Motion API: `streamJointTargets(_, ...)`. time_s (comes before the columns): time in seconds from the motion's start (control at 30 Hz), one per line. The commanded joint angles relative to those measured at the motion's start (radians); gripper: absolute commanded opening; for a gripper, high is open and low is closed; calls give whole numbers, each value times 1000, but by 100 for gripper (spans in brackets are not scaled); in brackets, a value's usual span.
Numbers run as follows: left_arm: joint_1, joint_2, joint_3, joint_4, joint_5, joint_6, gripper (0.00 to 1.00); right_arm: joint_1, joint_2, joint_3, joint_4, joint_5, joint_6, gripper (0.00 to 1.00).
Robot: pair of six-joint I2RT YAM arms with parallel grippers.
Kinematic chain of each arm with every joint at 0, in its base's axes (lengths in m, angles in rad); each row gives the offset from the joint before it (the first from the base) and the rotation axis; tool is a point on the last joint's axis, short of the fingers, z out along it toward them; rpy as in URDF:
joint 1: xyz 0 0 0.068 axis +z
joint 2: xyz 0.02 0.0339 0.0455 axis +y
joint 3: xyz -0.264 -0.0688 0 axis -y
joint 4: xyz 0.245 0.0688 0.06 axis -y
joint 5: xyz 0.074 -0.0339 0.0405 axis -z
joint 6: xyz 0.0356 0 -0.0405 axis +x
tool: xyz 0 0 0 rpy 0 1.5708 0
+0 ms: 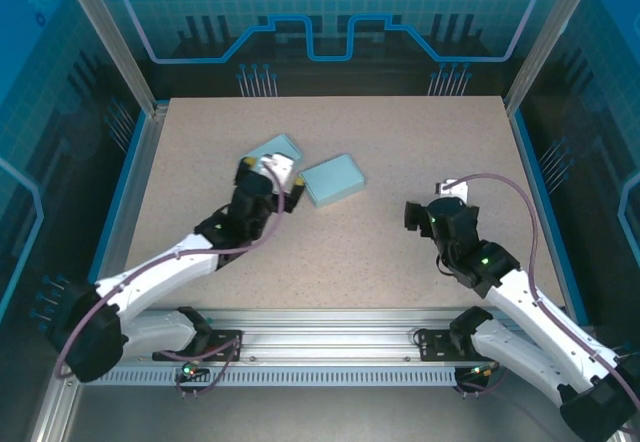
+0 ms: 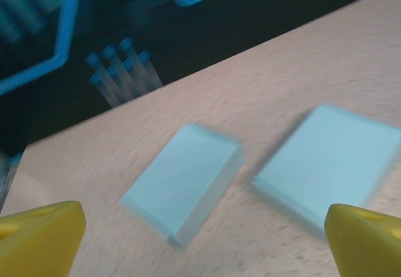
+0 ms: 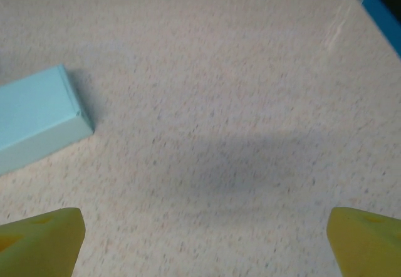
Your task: Fold the paper box
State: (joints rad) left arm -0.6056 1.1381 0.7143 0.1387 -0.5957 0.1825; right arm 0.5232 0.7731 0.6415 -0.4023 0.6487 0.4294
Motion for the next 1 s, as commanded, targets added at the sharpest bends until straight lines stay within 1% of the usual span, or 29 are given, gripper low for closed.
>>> streamJointTargets(0.0,104,-116,-97,-30,-18,-171,99,-58,13,-43,173,33,-140,100)
streamJointTargets(0.1,204,-208,-175,7,-11,-189,99,-122,32,-86,279,-4,-222,100)
streamJointTargets(0.2,301,-247,-232,37,23,-183,99,-196,44,-138,403,-90,-296,100)
streamJointTargets(0.27,364,-246,-276,91,75,-169,99,-241,46,-203,531,-154,-366,100)
streamJointTargets(0.33,415,-228,-328,181,143,-166,99,-293,48,-262,639,-213,-406,100)
streamJointTargets(0.43,473,-174,-398,339,239,-172,99,-391,65,-314,729,-309,-388,100)
streamJointTargets(0.5,494,-117,-421,426,257,-172,99,-441,93,-328,759,-364,-360,100)
streamJointTargets(0.57,507,-48,-422,482,271,-169,99,-464,137,-331,790,-396,-354,100)
streamJointTargets(0.7,515,52,-426,578,334,-171,99,-466,204,-325,842,-433,-372,100)
streamJointTargets(0.83,520,147,-438,697,337,-154,99,-467,244,-321,880,-452,-381,100)
streamJointTargets(0.97,529,220,-444,809,387,-152,99,-467,258,-322,896,-461,-380,100)
